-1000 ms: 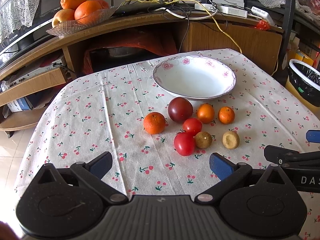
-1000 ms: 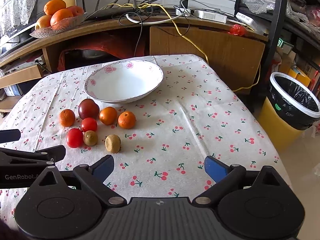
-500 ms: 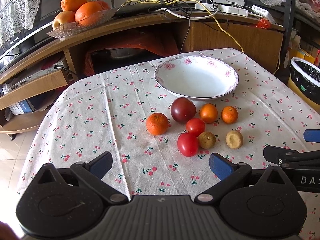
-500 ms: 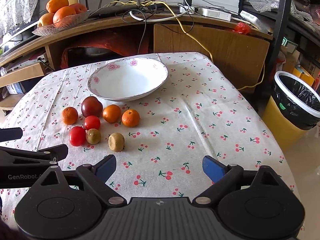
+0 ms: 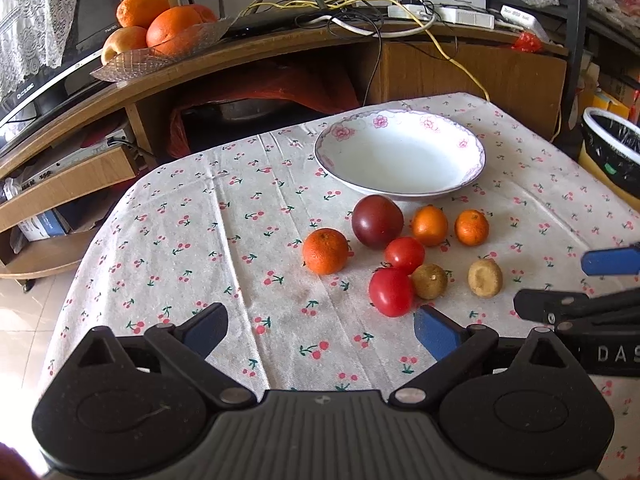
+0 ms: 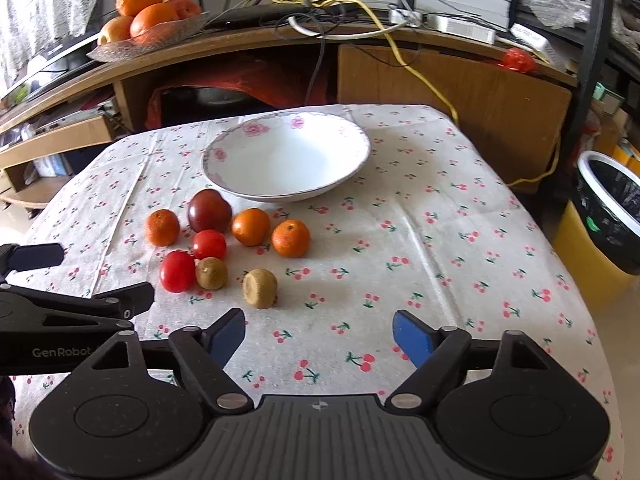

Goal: Organize fruits
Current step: 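Move both tools toward the loose fruit beside the white bowl, then grasp a brown kiwi with the right tool while the left tool grasps a red tomato, then carry the kiwi and tomato over the white bowl and open both tools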

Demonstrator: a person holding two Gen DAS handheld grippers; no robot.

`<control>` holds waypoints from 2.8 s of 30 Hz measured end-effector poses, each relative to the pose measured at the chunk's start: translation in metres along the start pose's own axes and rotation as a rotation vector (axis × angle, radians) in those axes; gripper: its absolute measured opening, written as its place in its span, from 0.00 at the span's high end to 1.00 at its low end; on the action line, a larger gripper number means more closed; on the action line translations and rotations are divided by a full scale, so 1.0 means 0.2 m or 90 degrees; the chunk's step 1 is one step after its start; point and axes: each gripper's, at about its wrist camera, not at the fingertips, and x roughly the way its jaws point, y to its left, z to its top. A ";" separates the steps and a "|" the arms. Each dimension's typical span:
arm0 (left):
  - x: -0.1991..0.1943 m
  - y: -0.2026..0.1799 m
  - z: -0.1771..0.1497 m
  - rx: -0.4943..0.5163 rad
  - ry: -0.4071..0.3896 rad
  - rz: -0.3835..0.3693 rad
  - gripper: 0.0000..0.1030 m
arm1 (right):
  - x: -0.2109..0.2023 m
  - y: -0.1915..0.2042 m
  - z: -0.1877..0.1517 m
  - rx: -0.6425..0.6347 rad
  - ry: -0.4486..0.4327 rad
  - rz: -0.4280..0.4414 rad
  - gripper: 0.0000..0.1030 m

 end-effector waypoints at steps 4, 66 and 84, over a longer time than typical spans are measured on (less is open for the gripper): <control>0.03 0.00 0.00 0.021 0.003 -0.004 0.00 | 0.04 0.01 0.03 -0.015 0.009 0.027 0.34; 0.37 0.00 0.48 0.022 0.022 -0.194 0.62 | 0.32 -0.08 0.49 -0.041 0.032 0.129 0.82; 0.42 0.01 0.52 0.011 0.021 -0.178 0.57 | 0.42 -0.07 0.56 -0.048 0.027 0.115 0.73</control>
